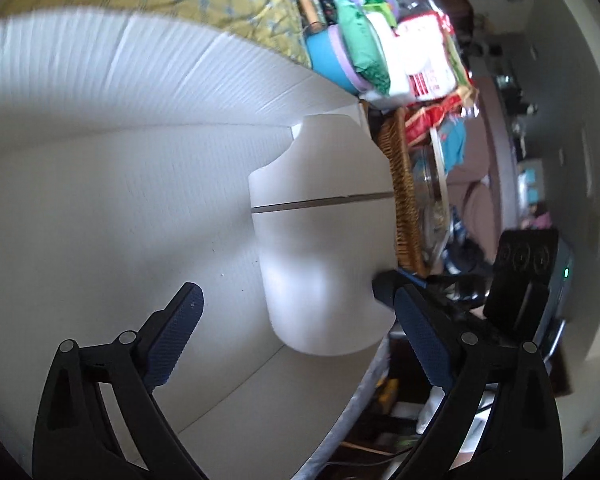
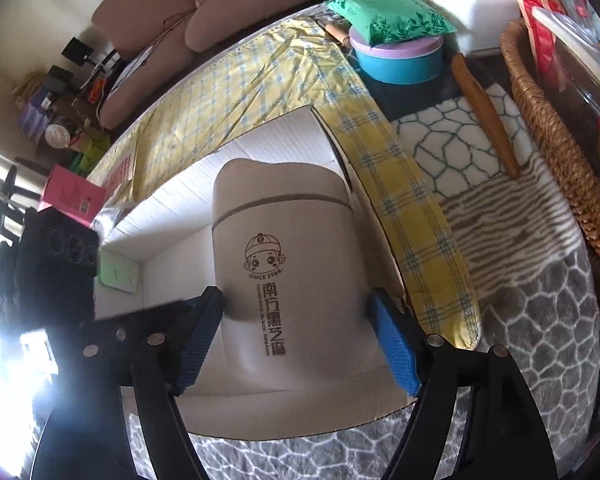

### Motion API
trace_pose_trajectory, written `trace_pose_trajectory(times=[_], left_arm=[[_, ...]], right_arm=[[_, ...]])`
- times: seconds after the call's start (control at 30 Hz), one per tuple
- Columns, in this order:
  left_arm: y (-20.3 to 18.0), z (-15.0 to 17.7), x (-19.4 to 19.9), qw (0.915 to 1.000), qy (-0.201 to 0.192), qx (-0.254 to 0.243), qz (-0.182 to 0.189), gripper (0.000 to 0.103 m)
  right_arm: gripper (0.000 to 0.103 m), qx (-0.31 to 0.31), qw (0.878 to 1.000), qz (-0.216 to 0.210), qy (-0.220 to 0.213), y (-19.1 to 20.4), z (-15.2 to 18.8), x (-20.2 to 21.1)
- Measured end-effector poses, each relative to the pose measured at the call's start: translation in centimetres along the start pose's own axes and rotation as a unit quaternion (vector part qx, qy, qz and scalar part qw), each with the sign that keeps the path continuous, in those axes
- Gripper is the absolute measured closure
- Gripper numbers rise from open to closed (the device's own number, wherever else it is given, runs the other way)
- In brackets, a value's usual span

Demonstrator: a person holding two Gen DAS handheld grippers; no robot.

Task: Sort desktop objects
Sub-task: 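Carry the humidifier into the white cardboard box and open the right tool, then move the right tool back toward the red biscuit tin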

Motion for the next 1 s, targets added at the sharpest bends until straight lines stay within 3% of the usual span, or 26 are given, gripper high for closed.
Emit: trace_pose_trajectory(times=[0.1,0.17,0.23,0.37,0.57,0.7,0.77,0.83,0.9,1.0], left_arm=[[0.3,0.0,-0.5,0.9996,0.002,0.009,0.028,0.007],[0.2,0.0,-0.9,0.9987,0.005,0.013,0.049,0.012],[-0.1,0.3,-1.3,0.9946,0.004,0.023,0.101,0.027],[-0.7,0.5,-2.0,0.9937,0.002,0.042,0.104,0.027],[-1.5,1.1,-2.6,0.9849,0.016,0.065,0.160,0.027],[-2.0,1.2,-3.4,0.9878,0.032,0.065,0.138,0.028],[-2.9,1.4,-2.5,0.9925,0.027,0.037,0.114,0.026],[-3.8,2.0,-0.4,0.9977,0.011,-0.003,0.067,0.014],[-4.3,2.8,1.7,0.9990,-0.006,-0.041,0.015,0.010],[-4.3,4.3,5.5,0.9935,-0.037,-0.088,-0.061,0.005]], right_arm=[[0.026,0.002,1.000,-0.002,0.004,0.0,0.3,0.1],[0.033,0.004,1.000,-0.009,-0.003,0.0,0.5,0.4],[0.043,0.003,1.000,-0.027,-0.010,0.1,0.5,0.9],[0.051,0.007,1.000,-0.004,-0.009,0.5,0.8,1.8],[0.057,-0.001,0.999,-0.035,-0.013,0.2,1.5,3.3],[0.057,0.000,1.000,-0.021,-0.005,0.0,2.3,3.2],[0.057,-0.004,1.000,-0.015,-0.019,-0.3,2.7,3.7],[0.057,-0.002,0.999,0.006,-0.038,-0.4,3.1,4.3],[0.055,-0.002,0.999,0.015,-0.051,-0.3,3.8,4.8],[0.048,0.008,0.998,0.022,-0.063,0.6,5.0,5.3]])
Point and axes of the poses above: each gripper's, at about its wrist camera, not at the fingertips, and x roughly against the way its jaws point, y to its left, z to its underside, the point moved 5 cm from there along -x, roughly the way its jaws point, and after that the axes turned 12 degrees about y, right-handed, at the moved point
